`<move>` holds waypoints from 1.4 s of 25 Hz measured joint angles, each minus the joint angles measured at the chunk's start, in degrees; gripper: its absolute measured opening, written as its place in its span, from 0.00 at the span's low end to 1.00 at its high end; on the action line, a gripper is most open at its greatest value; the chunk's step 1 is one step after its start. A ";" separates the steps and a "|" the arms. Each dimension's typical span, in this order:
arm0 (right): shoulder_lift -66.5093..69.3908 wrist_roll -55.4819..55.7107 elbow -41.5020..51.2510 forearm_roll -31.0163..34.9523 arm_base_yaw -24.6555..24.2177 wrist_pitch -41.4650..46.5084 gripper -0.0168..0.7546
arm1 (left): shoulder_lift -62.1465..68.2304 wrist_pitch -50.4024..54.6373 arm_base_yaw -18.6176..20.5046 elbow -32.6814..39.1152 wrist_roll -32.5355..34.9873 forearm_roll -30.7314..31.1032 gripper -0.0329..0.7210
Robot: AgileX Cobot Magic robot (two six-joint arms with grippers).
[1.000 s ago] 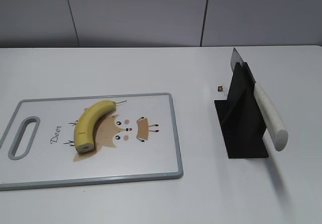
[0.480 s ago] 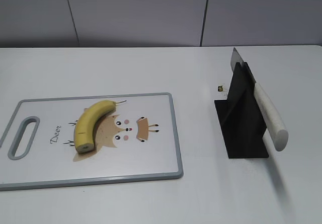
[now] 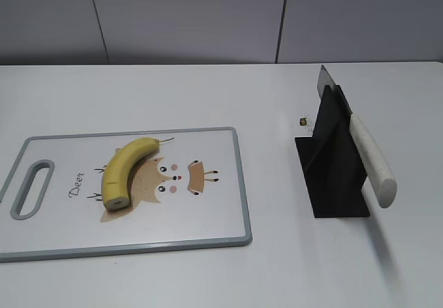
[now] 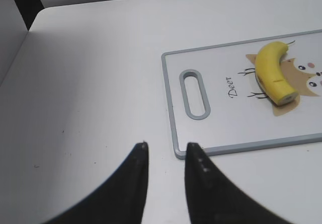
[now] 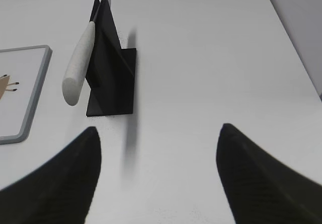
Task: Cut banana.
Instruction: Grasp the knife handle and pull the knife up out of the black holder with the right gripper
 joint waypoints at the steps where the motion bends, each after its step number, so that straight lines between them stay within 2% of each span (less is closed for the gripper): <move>1: 0.00 0.00 0.00 0.00 0.00 0.00 0.72 | 0.00 0.00 0.00 0.00 0.00 0.00 0.39; 3: 0.00 0.00 0.00 0.05 0.00 0.00 0.72 | 0.00 0.00 0.00 0.00 0.00 0.00 0.46; 8: 2.47 0.00 -1.55 0.23 0.00 4.04 0.72 | 0.00 0.00 0.00 0.00 0.00 -0.07 0.81; 10: 5.68 0.00 -3.97 0.29 0.00 7.48 0.72 | 0.00 0.00 0.00 0.00 0.00 -0.07 0.85; 20: 26.24 1.03 -16.84 0.96 0.70 10.32 0.72 | 0.00 0.00 0.00 0.00 0.00 -0.07 0.85; 23: 31.19 2.40 -20.06 1.28 3.34 10.32 0.72 | 0.00 0.00 0.00 0.00 0.00 -0.07 0.84; 29: 41.90 5.81 -26.17 1.37 12.10 10.38 0.72 | 0.00 0.00 0.00 0.00 0.00 -0.07 0.83; 35: 52.74 6.27 -32.13 7.08 13.93 10.38 0.69 | 0.00 0.00 0.00 0.00 -0.04 -0.07 0.83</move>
